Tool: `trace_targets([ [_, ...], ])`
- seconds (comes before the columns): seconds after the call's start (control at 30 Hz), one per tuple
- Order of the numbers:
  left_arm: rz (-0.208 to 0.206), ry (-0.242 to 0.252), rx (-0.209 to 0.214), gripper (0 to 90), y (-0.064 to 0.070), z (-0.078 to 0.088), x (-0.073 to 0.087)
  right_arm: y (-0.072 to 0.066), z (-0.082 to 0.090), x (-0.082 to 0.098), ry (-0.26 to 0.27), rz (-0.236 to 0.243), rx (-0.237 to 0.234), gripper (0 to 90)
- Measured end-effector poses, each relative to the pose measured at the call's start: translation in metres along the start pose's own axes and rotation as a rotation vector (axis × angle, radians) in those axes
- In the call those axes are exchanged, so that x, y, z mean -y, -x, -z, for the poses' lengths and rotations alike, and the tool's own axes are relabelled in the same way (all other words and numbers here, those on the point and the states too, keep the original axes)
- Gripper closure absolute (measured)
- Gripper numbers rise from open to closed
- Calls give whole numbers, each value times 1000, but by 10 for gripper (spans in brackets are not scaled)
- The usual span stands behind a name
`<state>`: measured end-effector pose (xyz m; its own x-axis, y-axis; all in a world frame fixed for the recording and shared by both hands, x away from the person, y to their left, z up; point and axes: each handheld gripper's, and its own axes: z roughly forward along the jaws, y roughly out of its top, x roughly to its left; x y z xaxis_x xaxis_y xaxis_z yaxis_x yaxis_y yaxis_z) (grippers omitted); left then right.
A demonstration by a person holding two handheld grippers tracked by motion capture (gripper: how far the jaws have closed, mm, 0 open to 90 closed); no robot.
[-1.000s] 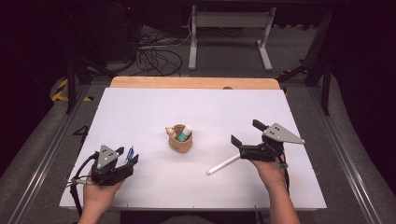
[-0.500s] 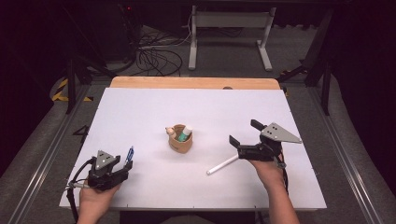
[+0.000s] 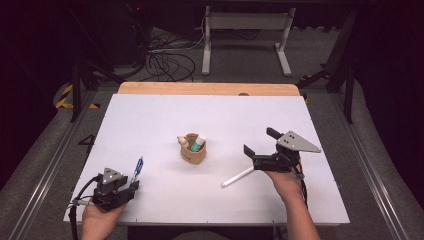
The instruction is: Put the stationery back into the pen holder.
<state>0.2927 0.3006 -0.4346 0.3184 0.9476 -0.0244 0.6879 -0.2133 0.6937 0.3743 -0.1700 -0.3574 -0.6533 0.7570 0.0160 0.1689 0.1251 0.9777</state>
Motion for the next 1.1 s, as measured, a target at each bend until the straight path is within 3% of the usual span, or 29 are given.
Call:
trace_targets([
  [0.6,-10,13,-26,594,7,3,7,-2,-1,-1,0,5,-4,18],
  [0.97,-23,16,-8,784,6,4,8,-4,-2,-1,-3,10,-8,19],
  [1.1,-43,11,1,791,5,4,7,-4,-3,-1,-3,15,-11,21],
])
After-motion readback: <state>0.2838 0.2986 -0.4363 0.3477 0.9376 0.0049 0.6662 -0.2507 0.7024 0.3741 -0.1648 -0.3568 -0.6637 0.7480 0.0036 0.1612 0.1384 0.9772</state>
